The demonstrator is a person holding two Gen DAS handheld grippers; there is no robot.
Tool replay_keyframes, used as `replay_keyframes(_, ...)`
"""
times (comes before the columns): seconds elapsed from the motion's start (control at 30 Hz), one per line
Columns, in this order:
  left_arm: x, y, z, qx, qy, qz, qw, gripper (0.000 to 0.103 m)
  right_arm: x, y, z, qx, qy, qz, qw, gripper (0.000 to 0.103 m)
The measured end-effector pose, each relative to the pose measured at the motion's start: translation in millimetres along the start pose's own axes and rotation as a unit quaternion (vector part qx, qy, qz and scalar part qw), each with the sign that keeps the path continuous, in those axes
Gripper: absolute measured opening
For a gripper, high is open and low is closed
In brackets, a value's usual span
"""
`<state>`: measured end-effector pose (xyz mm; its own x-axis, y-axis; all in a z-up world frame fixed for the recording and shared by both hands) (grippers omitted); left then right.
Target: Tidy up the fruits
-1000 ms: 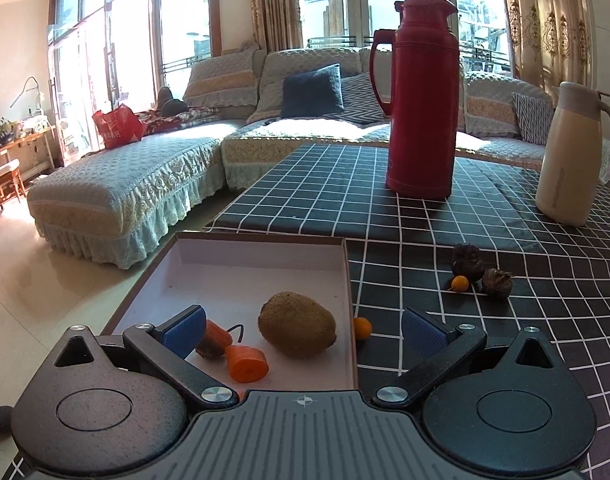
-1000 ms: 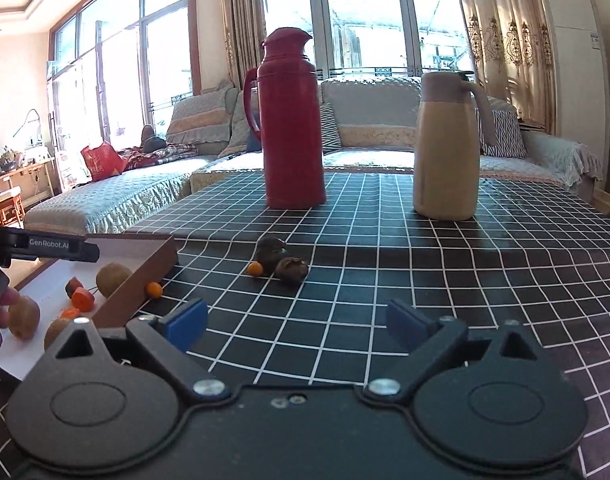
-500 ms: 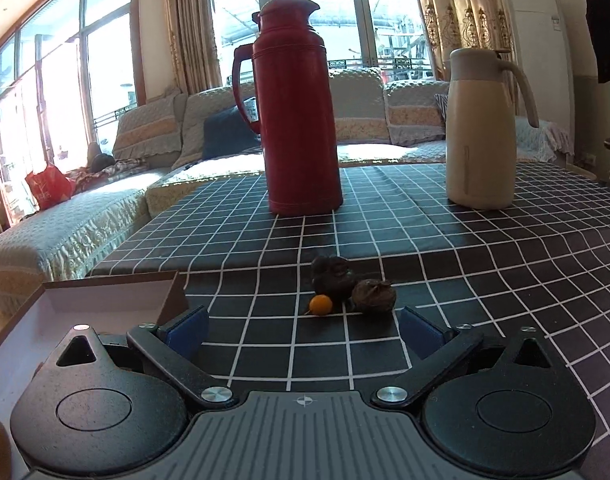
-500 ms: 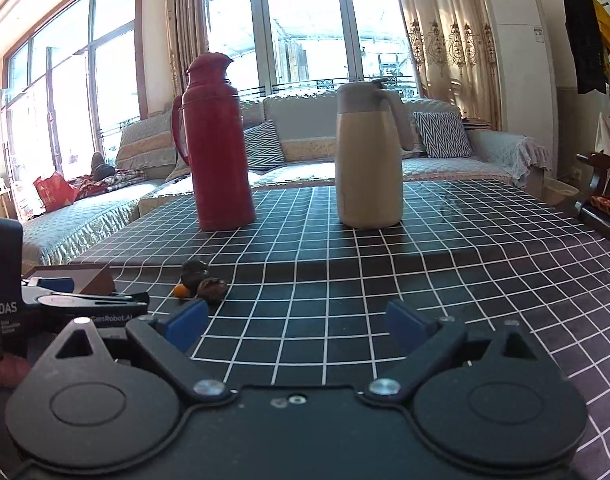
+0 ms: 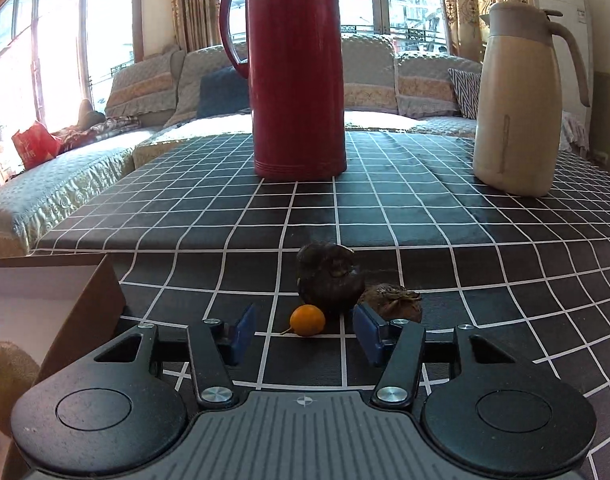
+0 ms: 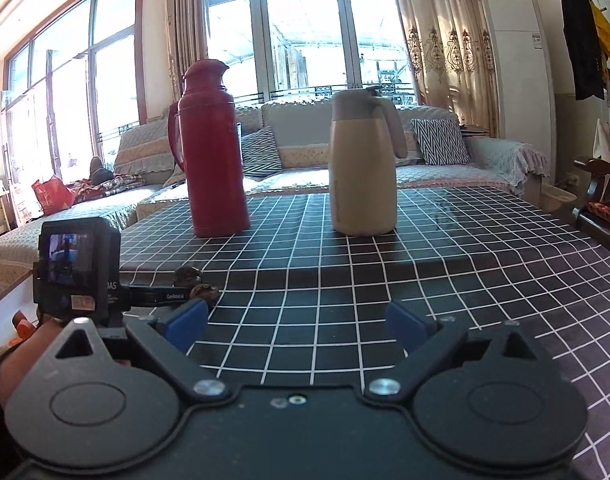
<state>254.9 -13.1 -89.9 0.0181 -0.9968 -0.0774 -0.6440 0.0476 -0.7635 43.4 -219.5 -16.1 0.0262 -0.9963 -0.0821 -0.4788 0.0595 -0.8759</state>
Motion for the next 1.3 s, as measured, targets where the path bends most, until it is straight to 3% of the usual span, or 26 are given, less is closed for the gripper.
replay_keyframes(0.17,2,-3,14,-0.020,-0.014,0.002,0.9997,0.055,-5,0,2,0.000,-0.007,-0.001,1.000,0.096)
replay_keyframes(0.27,-1,0,22,-0.043,-0.002,-0.013,0.9990,0.031,-6,0,1,0.000,-0.008,-0.002,1.000,0.096)
replay_keyframes(0.37,1,0,22,-0.043,0.000,-0.008,0.9990,0.021,-6,-1,0,0.001,-0.007,0.000,1.000,0.096)
replay_keyframes(0.83,-5,4,6,-0.043,0.008,-0.027,0.9987,0.021,-4,-1,0,0.003,-0.011,0.004,1.000,0.096)
replay_keyframes(1.1,-20,4,-47,-0.016,0.010,-0.026,0.9995,0.021,-3,3,2,-0.005,-0.016,0.013,1.000,0.096)
replay_keyframes(1.3,-58,9,-94,-0.002,-0.003,-0.030,0.9995,0.021,-8,8,3,-0.013,-0.019,0.008,1.000,0.096)
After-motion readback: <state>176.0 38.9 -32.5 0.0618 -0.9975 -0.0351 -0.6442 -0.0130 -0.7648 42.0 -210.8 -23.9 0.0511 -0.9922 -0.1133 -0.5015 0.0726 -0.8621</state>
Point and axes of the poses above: each gripper's, at about its wrist camera, not at the fingertips, and z roughly the way its jaws point, x to its right, y to its underside, the point moved 10 cm from there along z, roughly the way its jaws point, and after that the axes turned 9 degrees about -x, right-handed, at the moved point
